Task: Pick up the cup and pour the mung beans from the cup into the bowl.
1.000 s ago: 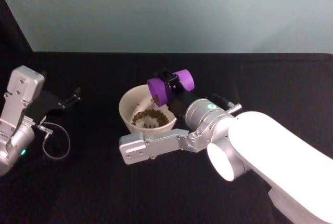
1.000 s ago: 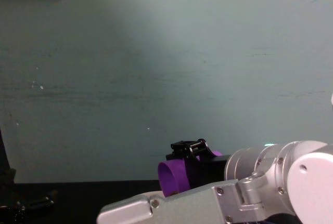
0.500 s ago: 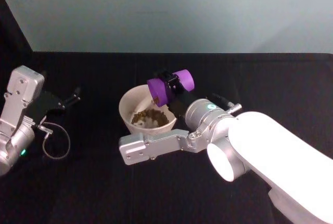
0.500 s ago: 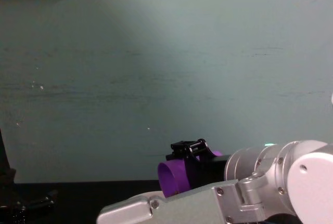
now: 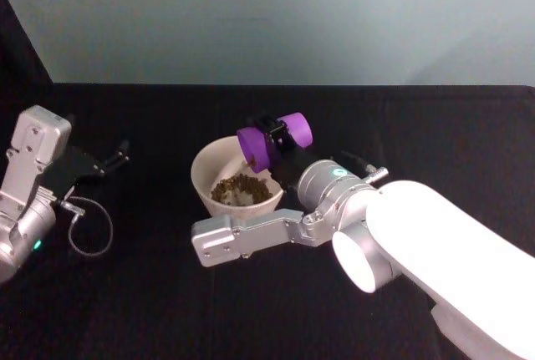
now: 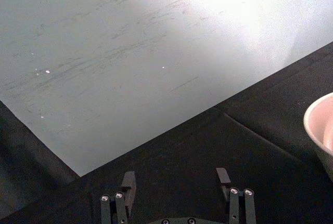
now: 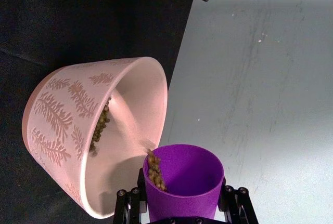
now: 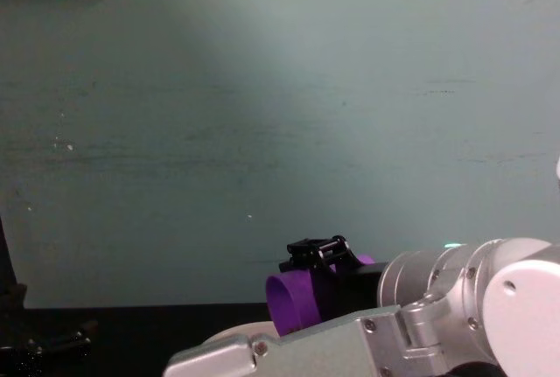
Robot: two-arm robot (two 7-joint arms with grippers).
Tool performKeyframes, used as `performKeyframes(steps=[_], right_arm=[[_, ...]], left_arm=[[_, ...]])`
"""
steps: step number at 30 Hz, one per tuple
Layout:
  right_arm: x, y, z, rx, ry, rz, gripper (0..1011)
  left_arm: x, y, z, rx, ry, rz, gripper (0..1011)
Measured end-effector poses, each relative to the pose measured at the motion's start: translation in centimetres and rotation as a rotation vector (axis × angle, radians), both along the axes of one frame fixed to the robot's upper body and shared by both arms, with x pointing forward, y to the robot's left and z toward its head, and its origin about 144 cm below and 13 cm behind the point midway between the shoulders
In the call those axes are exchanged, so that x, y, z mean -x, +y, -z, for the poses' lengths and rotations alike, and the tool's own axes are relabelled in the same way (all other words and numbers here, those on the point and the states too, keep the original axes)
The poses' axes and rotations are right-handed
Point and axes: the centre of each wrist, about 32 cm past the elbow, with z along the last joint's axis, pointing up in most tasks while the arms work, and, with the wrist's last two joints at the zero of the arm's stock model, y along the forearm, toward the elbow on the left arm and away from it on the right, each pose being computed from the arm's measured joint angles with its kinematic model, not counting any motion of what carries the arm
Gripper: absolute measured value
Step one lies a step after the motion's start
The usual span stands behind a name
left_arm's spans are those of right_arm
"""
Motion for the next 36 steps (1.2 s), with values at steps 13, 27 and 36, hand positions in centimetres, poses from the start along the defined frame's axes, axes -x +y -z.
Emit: performKeyframes(steps=[13,27,36], right_arm=[[-0.06,0.08,-0.05,0.017,-0.005,0.001,734],[0.04,0.22,-0.06,0.034,-0.016,-0.001,733],[0.07,0.36,-0.09,0.047,-0.023,-0.004,733]], left_arm=[[0.0,0.0,0.0,0.0,0.0,0.0,1000],[0.0,0.0,0.0,0.0,0.0,0.0,1000],[0.0,0.0,0.0,0.0,0.0,0.0,1000]])
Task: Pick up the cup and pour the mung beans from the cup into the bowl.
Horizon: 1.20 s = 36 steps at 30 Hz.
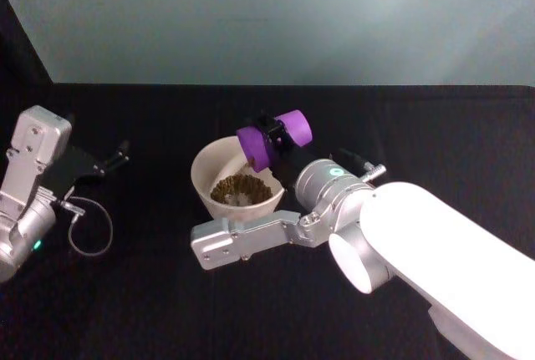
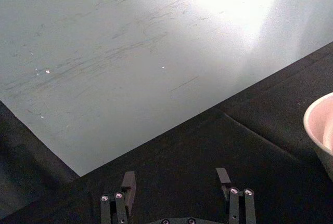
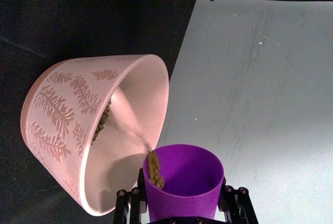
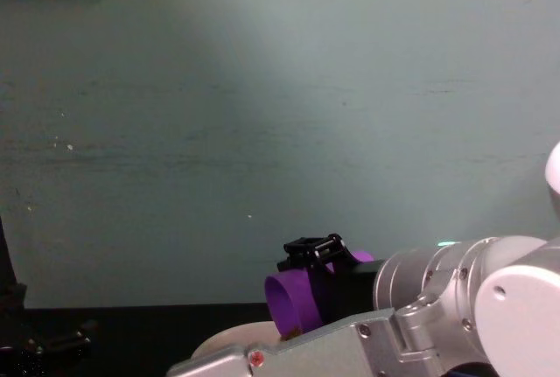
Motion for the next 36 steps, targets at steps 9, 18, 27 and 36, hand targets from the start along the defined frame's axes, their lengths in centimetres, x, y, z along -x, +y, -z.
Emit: performKeyframes(steps=[9,18,27,36], right_arm=[[0.0,0.2,-0.1,0.018,-0.006,-0.004,733],[0.1,0.5,-0.2,0.056,-0.021,-0.011,734],[0.5,1.2,-0.1,0.147,-0.053,-0.015,734],[1.2,2.3,0.0,0.266,-0.107,-0.022,733]], left_arm=[[0.0,0.0,0.0,0.0,0.0,0.0,1000],[0.0,0.0,0.0,0.0,0.0,0.0,1000],[0.0,0.0,0.0,0.0,0.0,0.0,1000],[0.0,0.0,0.0,0.0,0.0,0.0,1000]])
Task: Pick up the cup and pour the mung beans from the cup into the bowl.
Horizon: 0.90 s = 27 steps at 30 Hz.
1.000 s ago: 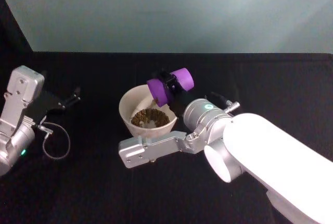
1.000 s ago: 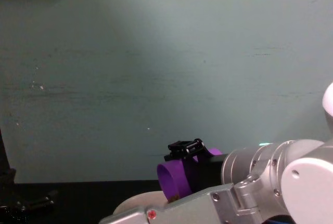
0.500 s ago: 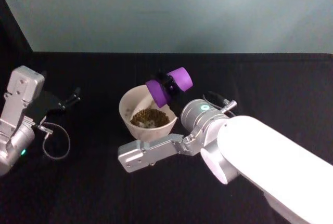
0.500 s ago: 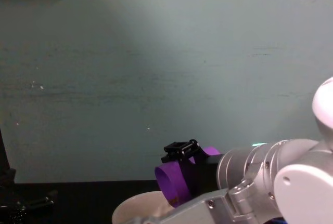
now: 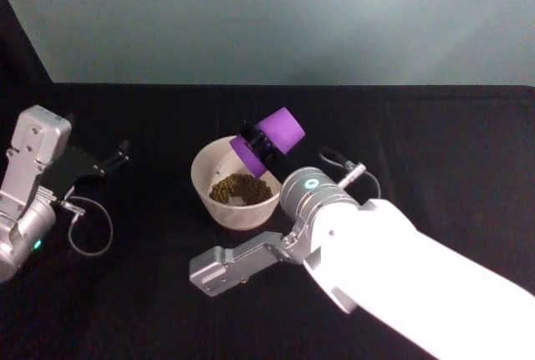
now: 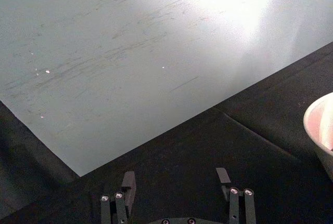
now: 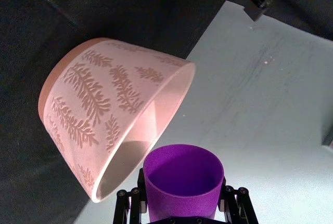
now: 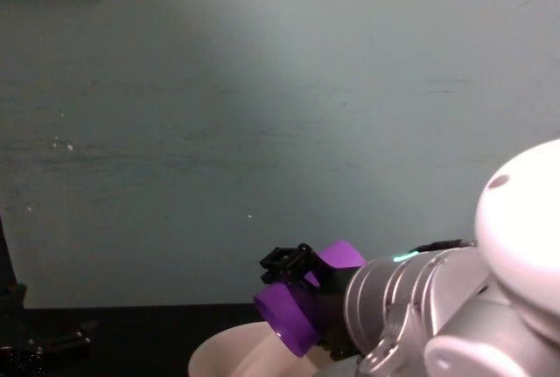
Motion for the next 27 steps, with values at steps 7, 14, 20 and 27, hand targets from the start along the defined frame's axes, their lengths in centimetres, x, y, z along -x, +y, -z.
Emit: performKeyframes(steps=[7,14,20,27], right_arm=[[0.9,1.0,0.2,0.111,-0.072,-0.014,734],[1.4,1.2,0.0,0.133,-0.089,-0.029,734],[1.2,0.2,-0.5,0.018,-0.06,-0.031,734],[0.3,-3.0,-0.9,-0.333,0.022,0.035,733]], left_arm=[[0.0,0.0,0.0,0.0,0.0,0.0,1000],[0.0,0.0,0.0,0.0,0.0,0.0,1000],[0.0,0.0,0.0,0.0,0.0,0.0,1000],[0.0,0.0,0.0,0.0,0.0,0.0,1000]])
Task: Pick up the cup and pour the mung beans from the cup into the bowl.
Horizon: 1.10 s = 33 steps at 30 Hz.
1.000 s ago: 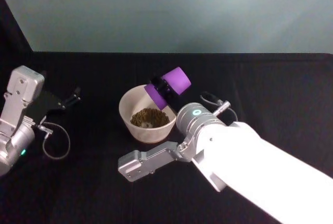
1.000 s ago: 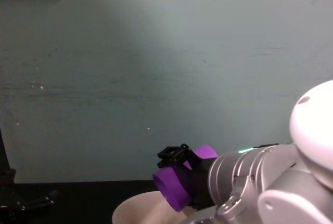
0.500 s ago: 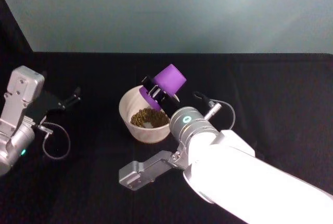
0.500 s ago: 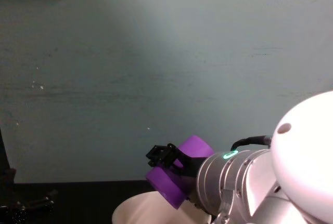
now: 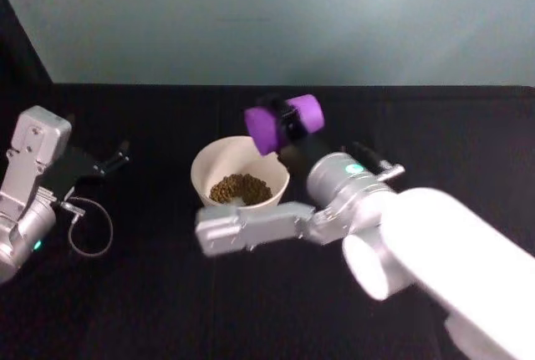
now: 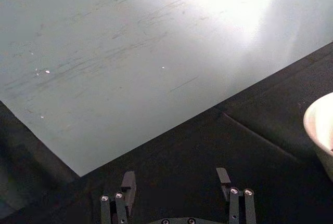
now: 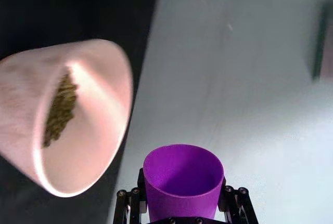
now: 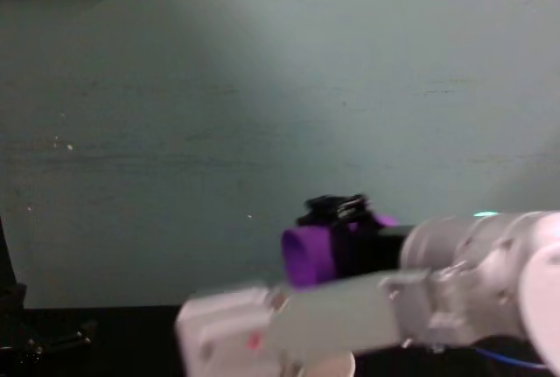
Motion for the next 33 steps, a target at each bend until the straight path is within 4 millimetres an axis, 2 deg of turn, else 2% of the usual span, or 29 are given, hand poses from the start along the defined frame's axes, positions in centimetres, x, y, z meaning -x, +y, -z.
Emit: performKeyframes(steps=[5,6,15,16,20,26,33], right_arm=[[-0.8,-3.3,0.3,-0.355,0.096,0.052,734],[-0.8,-3.3,0.3,-0.355,0.096,0.052,734],[-1.8,-8.2,2.5,-0.93,0.306,0.105,734],[-1.8,-8.2,2.5,-0.93,0.306,0.105,734],[-1.9,-9.8,4.0,-1.126,0.381,0.11,733],[-2.0,-11.6,6.2,-1.315,0.46,0.115,733],[-2.3,-12.8,8.7,-1.437,0.528,0.114,734]], left_arm=[[0.0,0.0,0.0,0.0,0.0,0.0,1000],[0.0,0.0,0.0,0.0,0.0,0.0,1000],[0.0,0.0,0.0,0.0,0.0,0.0,1000],[0.0,0.0,0.0,0.0,0.0,0.0,1000],[0.0,0.0,0.0,0.0,0.0,0.0,1000],[0.0,0.0,0.0,0.0,0.0,0.0,1000],[0.0,0.0,0.0,0.0,0.0,0.0,1000]])
